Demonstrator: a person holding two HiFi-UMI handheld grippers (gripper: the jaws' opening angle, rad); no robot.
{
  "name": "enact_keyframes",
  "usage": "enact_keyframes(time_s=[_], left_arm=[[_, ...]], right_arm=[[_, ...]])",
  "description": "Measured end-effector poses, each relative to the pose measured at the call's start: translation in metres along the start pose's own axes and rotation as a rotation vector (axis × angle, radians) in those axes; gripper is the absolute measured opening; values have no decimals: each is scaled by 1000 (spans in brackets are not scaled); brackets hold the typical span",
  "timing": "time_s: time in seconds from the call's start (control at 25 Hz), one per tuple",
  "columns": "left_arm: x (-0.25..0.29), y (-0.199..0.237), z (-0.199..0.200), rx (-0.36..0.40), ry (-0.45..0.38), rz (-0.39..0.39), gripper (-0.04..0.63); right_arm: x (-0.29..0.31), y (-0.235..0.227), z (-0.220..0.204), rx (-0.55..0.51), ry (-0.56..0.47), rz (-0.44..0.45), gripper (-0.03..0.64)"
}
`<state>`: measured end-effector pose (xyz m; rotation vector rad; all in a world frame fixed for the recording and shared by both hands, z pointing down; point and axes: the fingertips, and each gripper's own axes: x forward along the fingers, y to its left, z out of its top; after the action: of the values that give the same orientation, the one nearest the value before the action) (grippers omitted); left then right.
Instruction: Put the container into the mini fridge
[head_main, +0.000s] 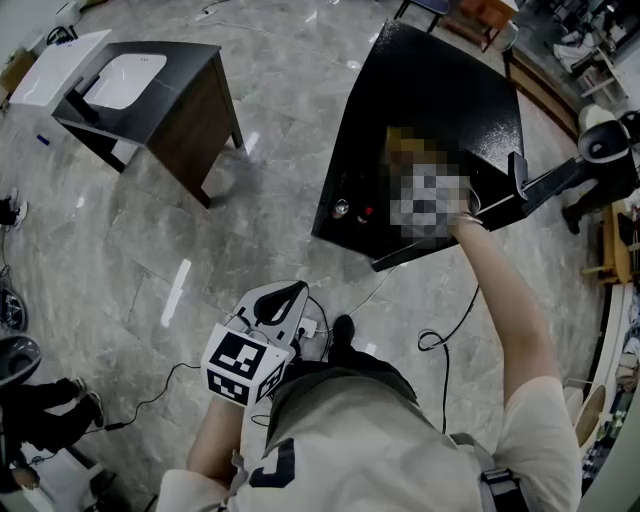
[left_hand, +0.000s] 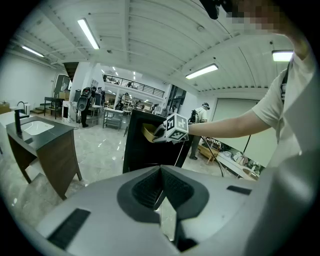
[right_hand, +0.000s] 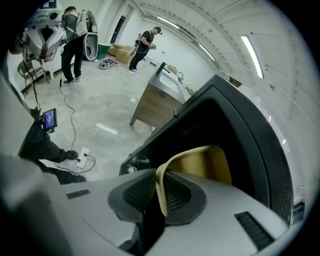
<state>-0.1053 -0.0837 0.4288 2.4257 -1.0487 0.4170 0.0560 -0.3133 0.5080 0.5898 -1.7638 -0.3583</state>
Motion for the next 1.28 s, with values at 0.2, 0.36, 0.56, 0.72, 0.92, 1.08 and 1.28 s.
enact_keyframes(time_s=[0.2, 0.36, 0.56, 0.72, 0.92, 1.08, 1.28], left_arm=[[4, 1, 1, -5, 6, -2, 55], [7, 2, -2, -13, 14, -5, 55], [13, 2, -5, -23, 24, -10, 55], [15, 0, -6, -29, 28, -13, 55], [17, 1, -6, -34, 35, -9, 55], [19, 2, -8, -37, 39, -8, 55], [21, 5, -11, -43, 48, -4, 55]], right_arm=[[8, -17, -3, -28, 4, -95, 35], [13, -26, -5, -70, -1, -166, 35], [20, -30, -5, -61, -16, -176, 49], [21, -36, -7, -41, -28, -175, 98], [19, -48, -4, -60, -52, -253, 98], [22, -54, -7, -50, -35, -300, 98], [18, -61, -3, -20, -76, -396, 98]])
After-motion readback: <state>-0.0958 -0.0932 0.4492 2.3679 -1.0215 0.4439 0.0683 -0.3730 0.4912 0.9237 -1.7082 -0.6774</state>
